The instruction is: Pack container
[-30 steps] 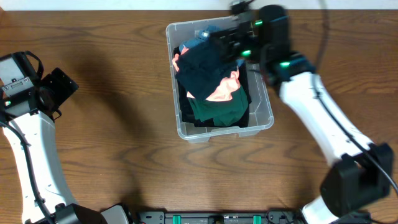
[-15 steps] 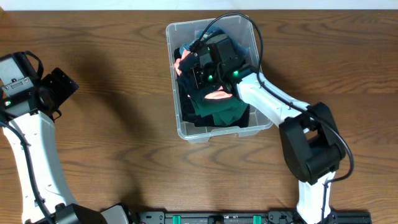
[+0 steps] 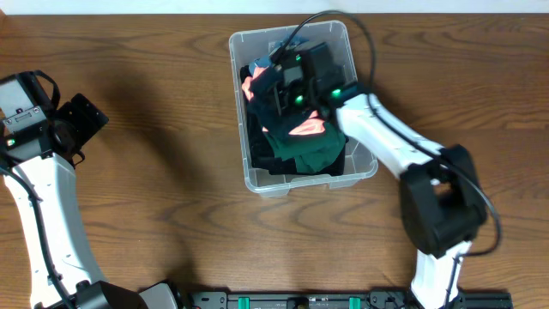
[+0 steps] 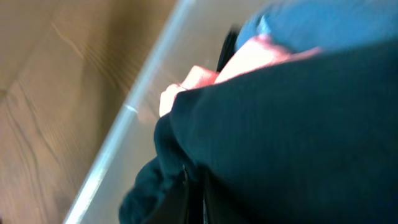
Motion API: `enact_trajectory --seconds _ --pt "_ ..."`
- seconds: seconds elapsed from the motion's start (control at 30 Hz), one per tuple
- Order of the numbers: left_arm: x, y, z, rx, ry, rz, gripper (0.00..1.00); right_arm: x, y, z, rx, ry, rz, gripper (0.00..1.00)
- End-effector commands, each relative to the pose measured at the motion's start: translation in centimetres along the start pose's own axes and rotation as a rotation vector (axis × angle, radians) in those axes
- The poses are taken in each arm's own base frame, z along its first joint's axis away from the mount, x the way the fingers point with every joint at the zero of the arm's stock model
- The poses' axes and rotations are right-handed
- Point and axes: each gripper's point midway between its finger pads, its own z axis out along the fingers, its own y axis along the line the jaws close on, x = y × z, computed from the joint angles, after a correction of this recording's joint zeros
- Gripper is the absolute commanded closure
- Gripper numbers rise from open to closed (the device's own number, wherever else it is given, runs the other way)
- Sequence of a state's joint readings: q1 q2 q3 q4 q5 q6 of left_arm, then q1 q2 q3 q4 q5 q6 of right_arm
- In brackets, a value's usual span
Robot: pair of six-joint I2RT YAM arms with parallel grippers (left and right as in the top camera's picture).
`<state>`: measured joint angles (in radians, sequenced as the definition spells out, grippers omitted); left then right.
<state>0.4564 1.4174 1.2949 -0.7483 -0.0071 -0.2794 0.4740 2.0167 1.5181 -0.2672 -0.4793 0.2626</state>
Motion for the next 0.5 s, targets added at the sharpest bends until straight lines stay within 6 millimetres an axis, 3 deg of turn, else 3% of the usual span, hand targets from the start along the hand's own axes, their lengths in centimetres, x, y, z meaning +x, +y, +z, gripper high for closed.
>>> enact_trajectory --seconds 0.0,0.1,0.17,0.27,0.33,0.47 --pt "-0.6 0.1 -0.6 -0.001 -0.023 0.011 0.02 -7.3 0.0 -8.9 0.066 -0.225 -0.077 0.85" --pt "-0.6 0.1 -0.6 -0.001 -0.023 0.011 0.02 -10.5 -0.6 -15.2 0.186 -0.357 -0.169 0.59" --pt "-0.6 0.1 -0.6 -0.001 -0.023 0.011 0.02 -11.8 -1.2 -19.6 0.311 -0.420 -0.255 0.35" --pt "-0.6 0.1 -0.6 -0.001 -0.023 0.011 0.02 -12.3 -2.3 -25.1 0.510 -0.475 -0.294 0.15" --pt "-0.6 0.1 -0.6 -0.001 -0.023 0.011 0.02 -12.4 -1.6 -29.0 0.592 -0.524 -0.297 0.01" --pt "-0.6 0.1 -0.6 -0.001 -0.023 0.011 0.02 -12.2 1.4 -33.4 0.591 -0.604 -0.319 0.01"
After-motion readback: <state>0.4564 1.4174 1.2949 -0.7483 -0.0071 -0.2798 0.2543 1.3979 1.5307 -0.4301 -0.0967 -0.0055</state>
